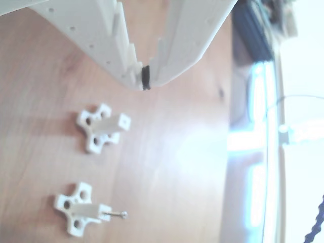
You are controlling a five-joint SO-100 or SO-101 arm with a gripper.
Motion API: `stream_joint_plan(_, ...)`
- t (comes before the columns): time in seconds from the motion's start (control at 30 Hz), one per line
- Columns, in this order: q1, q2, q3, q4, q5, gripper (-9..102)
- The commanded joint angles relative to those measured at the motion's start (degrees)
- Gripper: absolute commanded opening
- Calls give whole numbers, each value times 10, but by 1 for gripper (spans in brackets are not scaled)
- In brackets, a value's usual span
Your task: Grab the screw and set it in the hole.
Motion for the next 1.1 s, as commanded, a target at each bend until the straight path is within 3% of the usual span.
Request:
stream_joint_plan(0.0, 25, -103, -96, -22, 12, -4)
stream_joint_plan(0.4, 88, -485, -360, 35, 72, -4)
stream_joint_plan(0.77, 105, -650, -531, 103, 142, -4)
stream_joint_plan(1.07, 105, -718, -571, 120, 168, -4)
